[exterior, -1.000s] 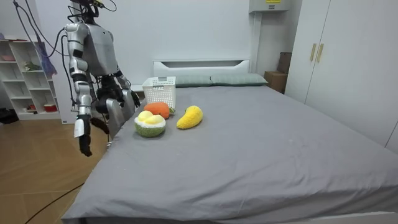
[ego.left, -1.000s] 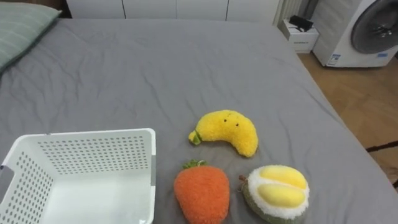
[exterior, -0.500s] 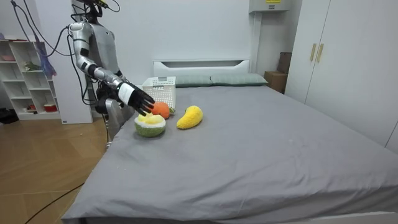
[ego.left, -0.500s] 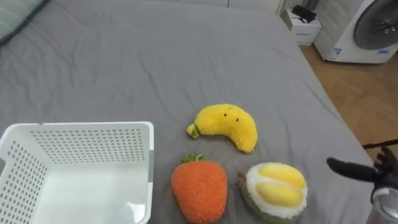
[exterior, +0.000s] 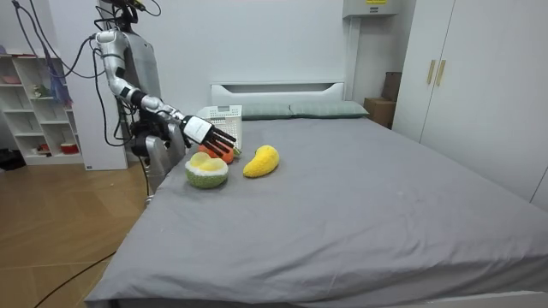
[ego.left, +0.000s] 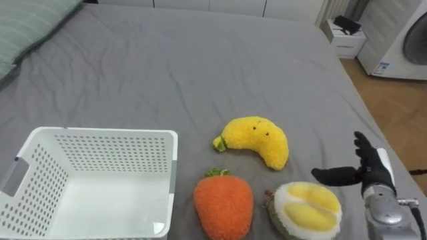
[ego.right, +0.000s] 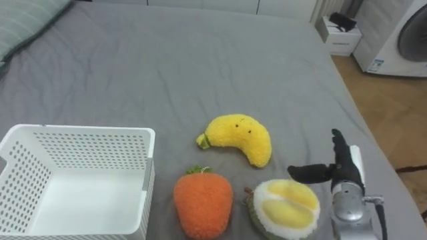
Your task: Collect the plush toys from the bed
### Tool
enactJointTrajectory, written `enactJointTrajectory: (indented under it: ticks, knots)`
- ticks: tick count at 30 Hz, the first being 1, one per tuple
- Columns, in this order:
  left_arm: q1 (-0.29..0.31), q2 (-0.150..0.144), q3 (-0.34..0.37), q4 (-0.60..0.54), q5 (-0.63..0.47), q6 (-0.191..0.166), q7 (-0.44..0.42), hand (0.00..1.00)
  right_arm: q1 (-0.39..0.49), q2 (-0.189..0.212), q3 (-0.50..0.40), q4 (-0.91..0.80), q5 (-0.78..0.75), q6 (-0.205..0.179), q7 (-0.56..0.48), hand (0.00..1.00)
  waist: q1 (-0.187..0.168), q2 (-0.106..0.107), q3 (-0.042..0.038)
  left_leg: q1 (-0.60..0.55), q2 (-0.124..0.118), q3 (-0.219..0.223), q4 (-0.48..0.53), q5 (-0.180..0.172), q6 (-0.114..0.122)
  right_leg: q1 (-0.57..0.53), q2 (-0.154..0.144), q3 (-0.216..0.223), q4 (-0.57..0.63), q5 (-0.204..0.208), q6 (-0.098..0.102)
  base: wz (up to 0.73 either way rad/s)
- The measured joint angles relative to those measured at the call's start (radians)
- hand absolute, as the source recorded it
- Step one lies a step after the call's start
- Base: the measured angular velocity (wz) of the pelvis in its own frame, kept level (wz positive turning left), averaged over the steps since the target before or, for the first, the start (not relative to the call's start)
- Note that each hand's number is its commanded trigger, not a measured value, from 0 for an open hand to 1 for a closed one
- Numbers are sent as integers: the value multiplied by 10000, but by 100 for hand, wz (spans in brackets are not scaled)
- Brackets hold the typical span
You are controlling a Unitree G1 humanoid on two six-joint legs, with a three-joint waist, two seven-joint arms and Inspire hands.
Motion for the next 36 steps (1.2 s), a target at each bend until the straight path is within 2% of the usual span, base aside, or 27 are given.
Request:
enactJointTrajectory:
  ticks: [5,9,15,24,25,28,29,30,36]
  knots:
    - [-12,-7,-56,-119,-1,-5,19,0,-3,19,584,1063,-977,-2,625,0,85,-14,6,-16,-5,-88,8,1,-2,111,-7,-90,-70,5,-7,6]
    - [-41,-3,-108,-246,24,-6,21,0,-1,23,692,1747,-1599,47,1149,0,209,-60,12,-45,-12,-91,-26,1,-2,140,-10,-89,-76,4,-7,1]
    - [-28,10,-137,-448,-59,58,7,0,-16,41,693,2453,-1908,119,1361,0,244,-184,-29,-73,-23,-147,13,0,-1,164,-15,-121,-108,4,-6,1]
    - [-57,15,-345,-436,-62,64,-104,0,-67,42,684,3067,-2562,127,1527,0,239,-227,-17,-128,-79,-402,140,-12,9,264,-72,-380,-258,1,-2,8]
    - [-56,12,-372,-434,-61,65,-113,0,-75,43,685,3101,-2576,125,1532,5,245,-229,-16,-136,-81,-415,149,-12,9,264,-72,-386,-262,1,-2,6]
    - [-81,29,-539,-433,-62,64,-192,0,-101,41,685,3228,-2604,93,1513,69,235,-239,-9,-210,-88,-490,172,-11,9,244,-75,-451,-270,1,-2,7]
    - [-90,30,-618,-433,-61,64,-229,0,-134,41,686,3409,-2604,36,1483,82,237,-239,-9,-211,-87,-500,171,-11,9,251,-74,-463,-270,1,-2,4]
    - [-121,29,-647,-433,-63,63,-273,0,-134,42,688,3517,-2603,-21,1417,100,234,-244,-4,-216,-87,-518,170,-11,9,256,-74,-483,-270,1,-2,3]
    - [-262,29,-697,-433,-60,55,-316,0,-132,37,665,3601,-2603,-61,1101,100,221,-239,6,-240,-81,-547,152,-24,6,320,-76,-533,-275,1,-2,1]
